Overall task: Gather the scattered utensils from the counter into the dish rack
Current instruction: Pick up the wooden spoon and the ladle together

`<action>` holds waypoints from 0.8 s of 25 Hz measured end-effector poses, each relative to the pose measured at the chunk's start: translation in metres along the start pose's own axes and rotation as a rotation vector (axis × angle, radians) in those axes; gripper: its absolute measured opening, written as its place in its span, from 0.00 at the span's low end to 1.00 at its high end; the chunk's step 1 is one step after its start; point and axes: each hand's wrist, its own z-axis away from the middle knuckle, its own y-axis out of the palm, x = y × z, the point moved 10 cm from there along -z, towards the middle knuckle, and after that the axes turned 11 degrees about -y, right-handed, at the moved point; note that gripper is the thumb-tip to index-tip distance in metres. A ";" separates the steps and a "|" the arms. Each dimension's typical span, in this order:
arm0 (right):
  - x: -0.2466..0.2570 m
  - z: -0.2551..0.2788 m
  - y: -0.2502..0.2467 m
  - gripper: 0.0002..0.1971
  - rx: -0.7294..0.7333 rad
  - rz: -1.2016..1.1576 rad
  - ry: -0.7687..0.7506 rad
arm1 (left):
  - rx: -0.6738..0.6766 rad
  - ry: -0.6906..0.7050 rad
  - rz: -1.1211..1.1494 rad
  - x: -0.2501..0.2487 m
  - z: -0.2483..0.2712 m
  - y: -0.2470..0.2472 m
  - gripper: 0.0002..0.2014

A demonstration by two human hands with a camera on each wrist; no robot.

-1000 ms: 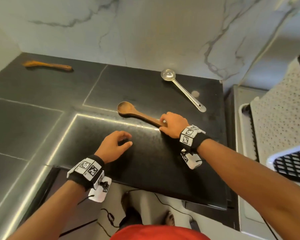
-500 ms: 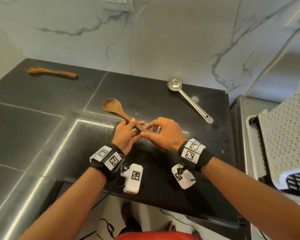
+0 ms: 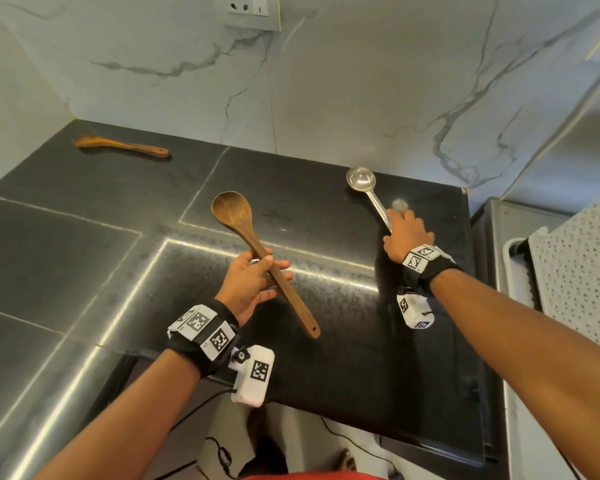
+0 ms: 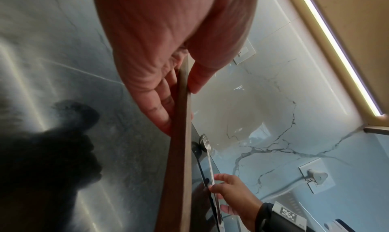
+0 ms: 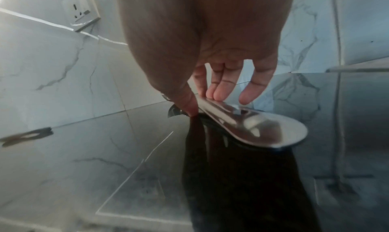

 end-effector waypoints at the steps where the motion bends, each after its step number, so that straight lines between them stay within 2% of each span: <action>1: -0.002 -0.001 0.004 0.27 0.013 -0.027 0.012 | 0.000 -0.003 0.001 0.002 0.001 -0.001 0.11; 5: -0.013 0.009 0.015 0.16 0.110 -0.195 0.091 | 0.002 -0.002 -0.025 0.009 0.005 -0.003 0.12; 8: 0.001 0.024 0.007 0.12 0.068 -0.310 0.109 | -0.008 0.005 -0.026 0.012 0.004 -0.005 0.13; 10: 0.026 0.035 0.004 0.10 0.033 -0.460 0.070 | -0.021 0.016 -0.017 0.014 0.002 -0.006 0.13; 13: 0.078 0.060 0.002 0.06 0.014 -0.643 -0.069 | -0.023 0.034 -0.027 0.015 0.002 -0.002 0.12; 17: 0.146 0.094 0.007 0.12 -0.024 -0.820 -0.203 | -0.026 0.068 0.014 0.009 0.004 -0.003 0.12; 20: 0.174 0.105 0.008 0.13 -0.041 -0.824 -0.248 | -0.017 0.068 0.053 0.005 0.003 -0.010 0.14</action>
